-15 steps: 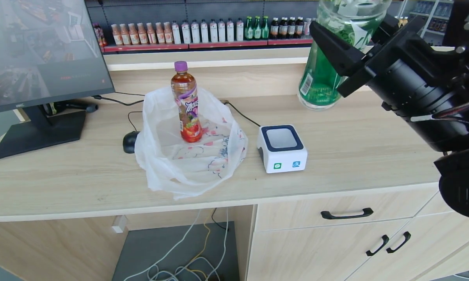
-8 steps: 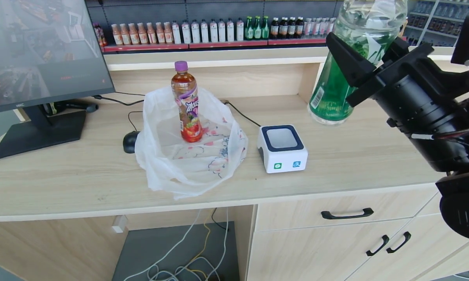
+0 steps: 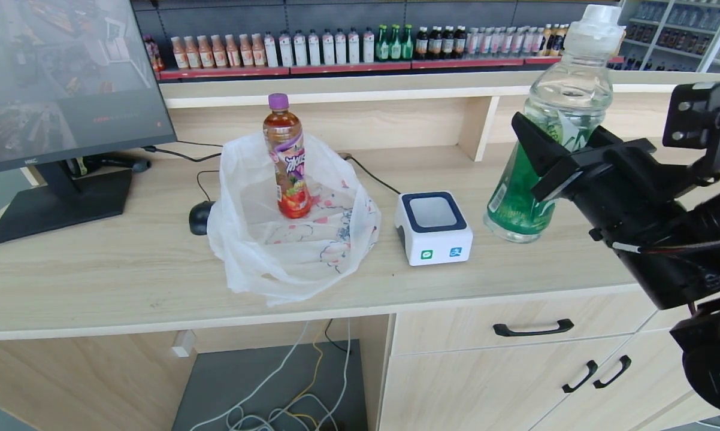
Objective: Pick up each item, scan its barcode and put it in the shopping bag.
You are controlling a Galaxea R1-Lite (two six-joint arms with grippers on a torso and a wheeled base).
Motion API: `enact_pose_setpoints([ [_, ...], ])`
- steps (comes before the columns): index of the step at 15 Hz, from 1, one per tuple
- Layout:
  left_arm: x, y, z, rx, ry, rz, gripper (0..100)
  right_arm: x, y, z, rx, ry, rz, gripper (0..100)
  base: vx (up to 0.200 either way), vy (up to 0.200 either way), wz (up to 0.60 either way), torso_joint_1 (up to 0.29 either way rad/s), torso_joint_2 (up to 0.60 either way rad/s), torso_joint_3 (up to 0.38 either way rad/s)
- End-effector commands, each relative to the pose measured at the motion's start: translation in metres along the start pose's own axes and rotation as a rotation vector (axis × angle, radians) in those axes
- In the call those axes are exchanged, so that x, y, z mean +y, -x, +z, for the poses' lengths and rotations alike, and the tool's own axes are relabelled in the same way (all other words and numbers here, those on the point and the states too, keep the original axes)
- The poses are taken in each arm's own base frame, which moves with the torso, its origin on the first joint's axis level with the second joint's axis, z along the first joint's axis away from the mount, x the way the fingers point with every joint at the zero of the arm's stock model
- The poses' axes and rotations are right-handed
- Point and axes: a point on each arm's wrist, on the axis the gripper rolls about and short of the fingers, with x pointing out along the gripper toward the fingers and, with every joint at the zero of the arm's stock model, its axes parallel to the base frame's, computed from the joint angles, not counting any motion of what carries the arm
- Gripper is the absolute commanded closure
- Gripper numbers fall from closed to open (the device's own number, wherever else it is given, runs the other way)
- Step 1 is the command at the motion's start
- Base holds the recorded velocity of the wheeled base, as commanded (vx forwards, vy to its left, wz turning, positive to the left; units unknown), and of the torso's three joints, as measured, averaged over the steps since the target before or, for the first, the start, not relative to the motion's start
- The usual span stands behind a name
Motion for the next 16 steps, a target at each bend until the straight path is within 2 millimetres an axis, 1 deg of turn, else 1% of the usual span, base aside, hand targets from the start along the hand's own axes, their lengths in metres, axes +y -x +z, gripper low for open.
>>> enact_pose_setpoints([
  [1,0.000,0.000,0.000,-0.001,0.001,0.000,0,-0.005,0.000,-0.006,0.022,0.017,-0.053,100,0.000,0.000,0.00,0.000,0.00,0.000],
  [2,0.000,0.000,0.000,-0.001,0.001,0.000,0,-0.007,0.000,-0.008,0.032,0.028,-0.082,100,0.000,0.000,0.00,0.000,0.00,0.000],
  [3,0.000,0.000,0.000,-0.001,-0.001,0.001,0,-0.008,-0.005,-0.011,0.031,0.043,-0.092,100,0.000,0.000,0.00,0.000,0.00,0.000],
  [7,0.000,0.000,0.000,-0.001,-0.001,0.001,0,-0.006,-0.013,-0.022,0.042,0.041,-0.094,100,0.000,0.000,0.00,0.000,0.00,0.000],
  [11,0.000,0.000,0.000,-0.001,0.001,0.001,0,-0.007,-0.016,-0.021,0.033,0.031,-0.096,100,0.000,0.000,0.00,0.000,0.00,0.000],
  [16,0.000,0.000,0.000,-0.001,0.002,0.001,0,-0.007,-0.018,-0.018,0.016,0.020,-0.097,100,0.000,0.200,0.00,0.002,0.00,0.000],
])
